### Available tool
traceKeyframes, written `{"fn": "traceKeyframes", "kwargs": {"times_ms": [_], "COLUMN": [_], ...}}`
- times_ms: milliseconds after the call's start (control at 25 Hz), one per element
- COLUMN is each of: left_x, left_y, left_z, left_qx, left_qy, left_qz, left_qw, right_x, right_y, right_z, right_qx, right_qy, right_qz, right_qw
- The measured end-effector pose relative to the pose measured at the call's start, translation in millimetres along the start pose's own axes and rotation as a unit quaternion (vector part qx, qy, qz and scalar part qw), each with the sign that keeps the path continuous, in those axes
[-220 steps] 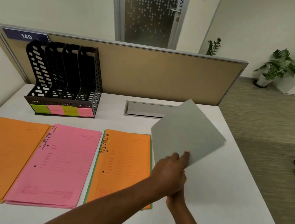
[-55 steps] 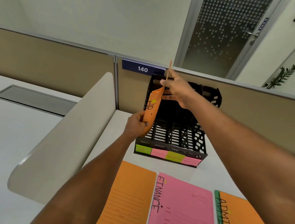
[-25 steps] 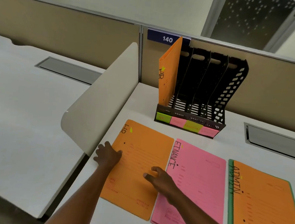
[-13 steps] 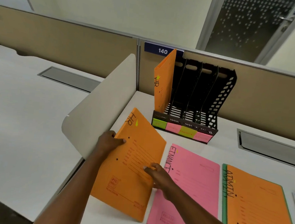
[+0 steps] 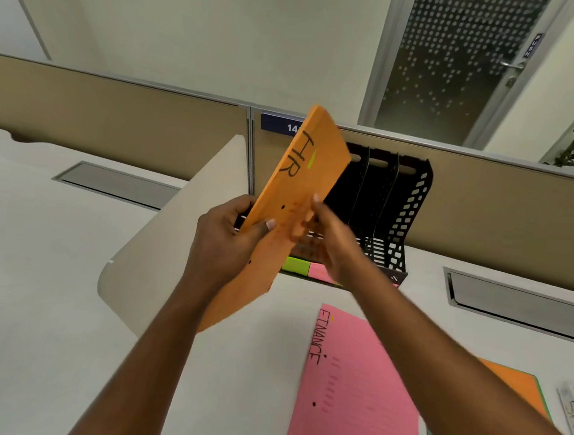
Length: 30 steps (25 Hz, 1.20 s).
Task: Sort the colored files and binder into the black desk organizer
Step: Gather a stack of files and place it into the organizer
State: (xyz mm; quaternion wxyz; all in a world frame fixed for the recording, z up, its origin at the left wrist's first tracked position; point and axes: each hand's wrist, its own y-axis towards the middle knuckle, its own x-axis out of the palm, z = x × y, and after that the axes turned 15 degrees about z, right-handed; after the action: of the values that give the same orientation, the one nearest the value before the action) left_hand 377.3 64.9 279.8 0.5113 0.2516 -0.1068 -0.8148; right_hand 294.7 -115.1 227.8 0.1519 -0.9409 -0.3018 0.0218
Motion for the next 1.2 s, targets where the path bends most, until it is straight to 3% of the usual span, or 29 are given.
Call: {"fn": "traceKeyframes", "kwargs": {"times_ms": [320,640,1000,1200], "left_x": [67,141,187,203], "left_y": [51,97,90,81], "left_z": [-10,-52,-123,-148], "left_qx": [-0.054,-0.118,-0.209,-0.203], "left_qy": [-0.189,-0.215,-0.169,-0.014], "left_qz": [-0.048,-0.059,-0.032,-0.048], "left_qw": [0.979,0.968,0.963,0.978], "right_x": [-8,-10,-8,-1], "right_y": [64,121,164,173], "right_z": [-141,-165,-113,-80], "right_qx": [-0.116,-0.096,-0.031,0.024], "right_qy": [-0.027,-0.043,-0.110,-0.115], "right_qz": [0.004,0.032,0.019,0.069], "right_qw": [0.993,0.994,0.993,0.991]}}
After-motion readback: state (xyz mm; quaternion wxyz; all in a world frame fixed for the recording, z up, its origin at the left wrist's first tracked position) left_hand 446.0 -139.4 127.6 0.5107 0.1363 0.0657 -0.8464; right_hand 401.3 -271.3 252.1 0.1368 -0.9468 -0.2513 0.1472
